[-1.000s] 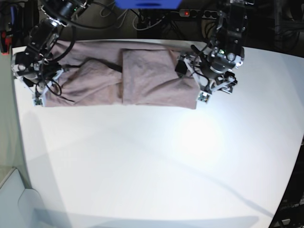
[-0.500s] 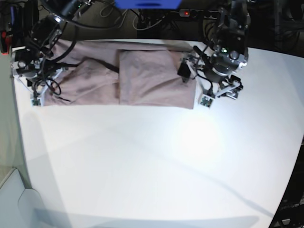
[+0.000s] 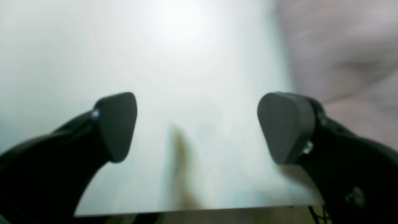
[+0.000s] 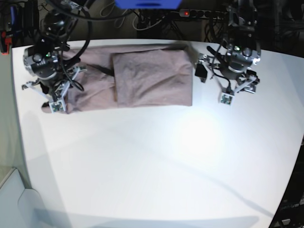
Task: Layout the t-shirt on the table in an organized manner, then fold the t-shirt properly
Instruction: 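Lift the strip end with the right gripper and fold it over the left half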
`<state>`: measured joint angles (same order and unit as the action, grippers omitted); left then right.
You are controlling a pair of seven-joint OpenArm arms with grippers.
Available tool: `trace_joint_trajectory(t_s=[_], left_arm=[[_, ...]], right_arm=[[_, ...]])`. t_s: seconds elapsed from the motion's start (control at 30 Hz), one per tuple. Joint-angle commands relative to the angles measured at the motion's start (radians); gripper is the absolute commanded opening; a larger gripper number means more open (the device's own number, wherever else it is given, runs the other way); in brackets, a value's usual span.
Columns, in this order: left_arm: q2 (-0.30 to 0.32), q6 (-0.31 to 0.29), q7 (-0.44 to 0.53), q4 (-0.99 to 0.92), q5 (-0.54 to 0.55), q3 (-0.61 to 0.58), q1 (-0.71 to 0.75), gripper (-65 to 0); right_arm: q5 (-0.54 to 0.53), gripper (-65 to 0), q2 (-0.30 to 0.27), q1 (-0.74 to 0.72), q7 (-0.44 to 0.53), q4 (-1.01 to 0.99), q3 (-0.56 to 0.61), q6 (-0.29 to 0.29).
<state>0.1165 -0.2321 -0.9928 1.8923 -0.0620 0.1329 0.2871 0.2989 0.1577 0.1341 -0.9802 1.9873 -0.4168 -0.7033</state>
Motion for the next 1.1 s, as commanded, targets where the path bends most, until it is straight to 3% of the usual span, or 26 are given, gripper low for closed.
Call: trace_joint_trajectory(t_s=[0.0, 0.3, 0.57, 0.73, 1.07], left_arm=[[0.002, 0.003, 0.021, 0.019, 0.003, 0.018, -0.01, -1.8], [0.009, 0.001, 0.021, -0.044, 0.003, 0.185, -0.009, -1.7], [-0.005, 0.001, 0.022, -0.139, 0.004, 0.178, -0.01, -1.7], [-0.051, 0.001, 0.021, -0.138, 0.004, 0.176, -0.015, -1.7], [-0.076, 0.007, 0.021, -0.138, 0.0, 0.047, -0.015, -1.7]], right_arm=[[-0.007, -65.0, -0.001, 0.0, 0.013, 0.017, 0.016, 0.005], [-0.007, -65.0, -0.001, 0.046, 0.022, 0.037, 0.207, 0.005], [-0.007, -65.0, -0.001, 0.049, 0.014, 0.04, 0.399, 0.005], [-0.007, -65.0, -0.001, 0.049, 0.014, 0.04, 0.516, 0.005], [-0.007, -65.0, -0.001, 0.069, 0.013, 0.04, 0.732, 0.005]])
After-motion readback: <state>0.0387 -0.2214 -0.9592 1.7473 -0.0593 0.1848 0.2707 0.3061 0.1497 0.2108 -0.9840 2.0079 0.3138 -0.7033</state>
